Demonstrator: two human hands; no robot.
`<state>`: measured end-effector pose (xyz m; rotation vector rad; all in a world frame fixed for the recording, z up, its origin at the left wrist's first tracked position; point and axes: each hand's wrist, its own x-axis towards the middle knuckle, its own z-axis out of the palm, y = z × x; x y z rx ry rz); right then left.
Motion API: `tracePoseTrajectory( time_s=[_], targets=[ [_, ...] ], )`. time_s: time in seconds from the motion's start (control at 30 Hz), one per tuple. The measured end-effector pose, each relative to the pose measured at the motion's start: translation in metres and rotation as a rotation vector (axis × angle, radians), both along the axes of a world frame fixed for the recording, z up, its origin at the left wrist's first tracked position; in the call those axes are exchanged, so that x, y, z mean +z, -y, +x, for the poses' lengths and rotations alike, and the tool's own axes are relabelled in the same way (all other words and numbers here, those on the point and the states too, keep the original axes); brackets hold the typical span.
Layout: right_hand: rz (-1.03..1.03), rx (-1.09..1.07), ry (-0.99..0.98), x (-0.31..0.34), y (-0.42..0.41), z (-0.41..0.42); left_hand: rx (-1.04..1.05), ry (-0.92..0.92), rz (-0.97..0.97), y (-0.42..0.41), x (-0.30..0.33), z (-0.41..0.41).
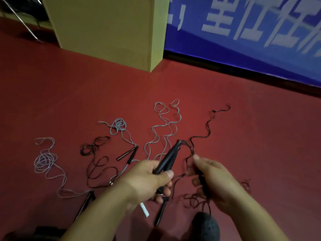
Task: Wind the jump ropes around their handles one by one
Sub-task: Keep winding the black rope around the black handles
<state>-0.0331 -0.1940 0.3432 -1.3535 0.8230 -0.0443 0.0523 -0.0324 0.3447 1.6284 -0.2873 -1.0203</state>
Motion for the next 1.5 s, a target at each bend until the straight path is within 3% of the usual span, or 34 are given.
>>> tracePoseTrajectory(
  time_s=[0.13,0.3,0.4,0.5,0.63,0.73,0.8,0.87,0.93,1.1,1.2,1.3,1.5],
  targets=[
    [0.083,-0.038,0.047,0.009,0.022,0.017,-0.027,-0.064,-0.016,0.013,-0.001,-0.009],
    [-0.077,-0.09,0.148,0.006,0.028,0.016,-0.133,-0.018,0.038,0.028,-0.001,-0.01],
    [-0.066,-0.098,0.171,0.006,0.033,0.019,-0.17,0.021,0.066,0.029,-0.002,0.001],
    [-0.022,-0.132,0.25,0.007,0.04,0.024,-0.031,0.011,0.019,0.027,-0.003,0.013],
    [-0.074,-0.244,0.346,0.004,0.036,0.035,0.483,-0.227,-0.146,0.037,-0.006,0.029],
    [-0.198,-0.28,0.354,-0.003,0.026,0.042,0.709,-0.413,-0.093,0.042,-0.01,0.038],
    [-0.375,-0.216,0.331,-0.008,0.017,0.044,0.672,-0.621,-0.037,0.044,-0.012,0.037],
    [-0.515,-0.08,0.329,-0.011,0.005,0.045,0.497,-0.82,-0.089,0.046,-0.009,0.03],
    [-0.548,0.105,0.32,-0.014,-0.01,0.044,0.419,-0.87,-0.192,0.047,-0.01,0.028],
    [-0.608,0.543,0.201,-0.021,-0.024,0.03,0.647,-0.738,-0.189,0.039,-0.016,0.038],
    [-0.534,0.663,0.112,-0.024,-0.018,0.024,0.68,-0.686,-0.183,0.038,-0.017,0.036],
    [-0.383,0.759,0.024,-0.019,-0.005,0.023,0.569,-0.42,-0.046,0.039,-0.023,0.029],
    [-0.566,0.868,-0.227,-0.016,0.033,0.015,0.475,0.171,0.136,0.008,-0.04,0.054]
  ],
)
